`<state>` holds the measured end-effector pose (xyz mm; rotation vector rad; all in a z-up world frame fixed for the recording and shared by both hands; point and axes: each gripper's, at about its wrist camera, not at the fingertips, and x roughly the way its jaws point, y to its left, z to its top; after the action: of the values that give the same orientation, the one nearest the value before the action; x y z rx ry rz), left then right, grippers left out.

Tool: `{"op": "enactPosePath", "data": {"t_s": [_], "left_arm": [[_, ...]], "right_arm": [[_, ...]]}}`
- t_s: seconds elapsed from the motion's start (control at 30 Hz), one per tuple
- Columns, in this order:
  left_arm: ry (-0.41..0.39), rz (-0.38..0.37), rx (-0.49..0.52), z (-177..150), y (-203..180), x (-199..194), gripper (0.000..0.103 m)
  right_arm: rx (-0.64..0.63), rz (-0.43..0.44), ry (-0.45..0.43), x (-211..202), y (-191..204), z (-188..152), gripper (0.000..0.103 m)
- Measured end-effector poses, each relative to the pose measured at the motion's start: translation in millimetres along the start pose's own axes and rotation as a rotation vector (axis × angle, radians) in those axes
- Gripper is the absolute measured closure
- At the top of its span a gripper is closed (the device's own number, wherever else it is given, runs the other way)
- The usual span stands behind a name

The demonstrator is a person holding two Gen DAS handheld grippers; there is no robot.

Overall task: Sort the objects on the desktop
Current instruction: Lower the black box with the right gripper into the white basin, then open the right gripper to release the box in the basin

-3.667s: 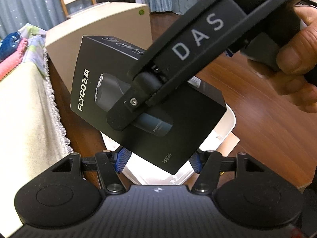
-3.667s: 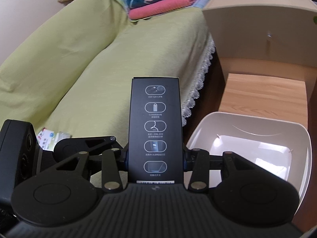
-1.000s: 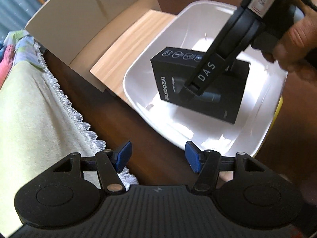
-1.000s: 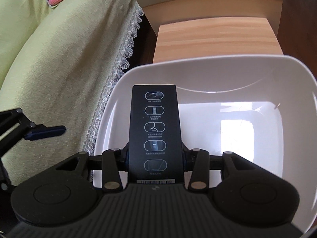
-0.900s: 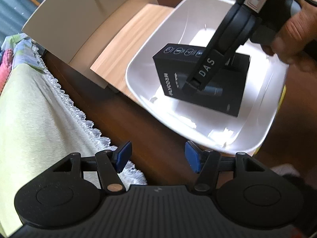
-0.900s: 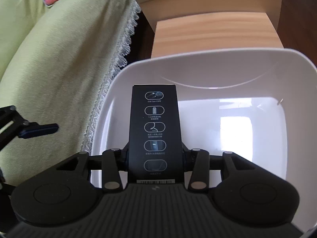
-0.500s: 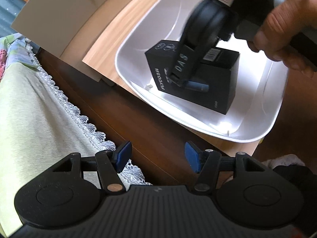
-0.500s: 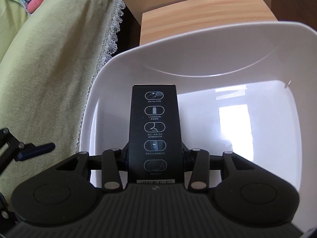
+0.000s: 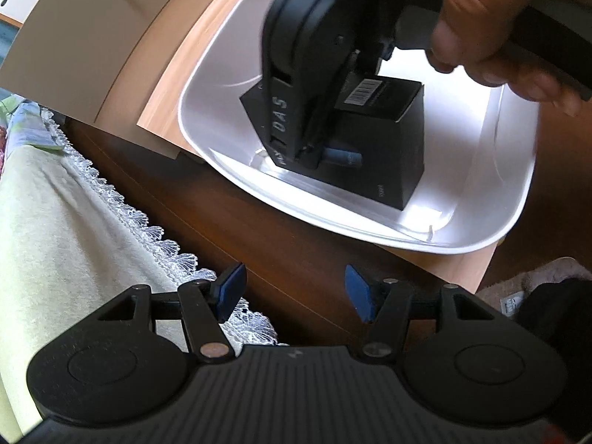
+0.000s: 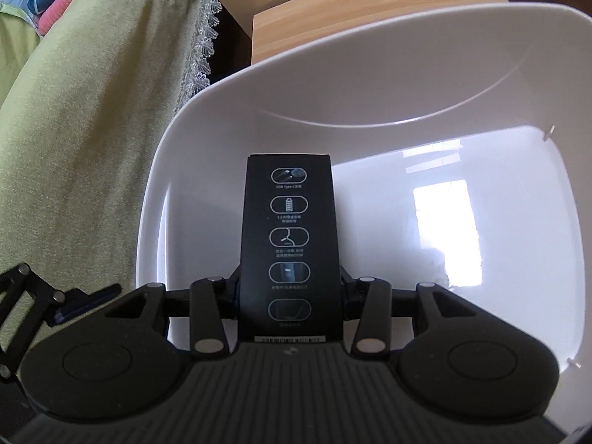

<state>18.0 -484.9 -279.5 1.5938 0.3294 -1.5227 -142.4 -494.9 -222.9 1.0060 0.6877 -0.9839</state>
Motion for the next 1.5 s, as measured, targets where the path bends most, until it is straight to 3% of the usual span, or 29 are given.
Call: {"op": "enactPosePath", "data": {"t_s": [0.17, 0.67, 0.87, 1.1, 1.2, 1.37, 1.5], "left_arm": [[0.002, 0.001, -0.012, -2.3, -0.9, -0.3, 0.041], [0.007, -0.005, -0.008, -6.3, -6.1, -4.1, 0.041], [0.003, -0.004, -0.015, -8.2, -7.0, -7.5, 0.041], [0.001, 0.0, -0.015, -11.4, -7.4, -10.2, 0.041], [0.002, 0.0, -0.01, -11.1, -9.7, -10.9, 0.041], [0.006, -0.001, -0.01, -12.8, -10.1, -10.0, 0.041], [0.006, 0.002, -0.013, -10.8, -7.3, -8.6, 0.041]], "right_arm": [[-0.001, 0.015, -0.007, -2.2, 2.4, -0.3, 0.057], [-0.073, 0.088, -0.013, -23.8, 9.6, 2.0, 0.056], [-0.111, 0.077, -0.026, -34.6, 10.3, 4.2, 0.056], [-0.218, 0.04, -0.039, -53.8, 12.4, 4.6, 0.058], [-0.267, 0.041, -0.015, -55.1, 12.8, 3.5, 0.063], [-0.46, 0.011, 0.04, -53.5, 21.0, 0.5, 0.064], [-0.472, 0.0, 0.068, -50.0, 16.9, 0.1, 0.064]]}}
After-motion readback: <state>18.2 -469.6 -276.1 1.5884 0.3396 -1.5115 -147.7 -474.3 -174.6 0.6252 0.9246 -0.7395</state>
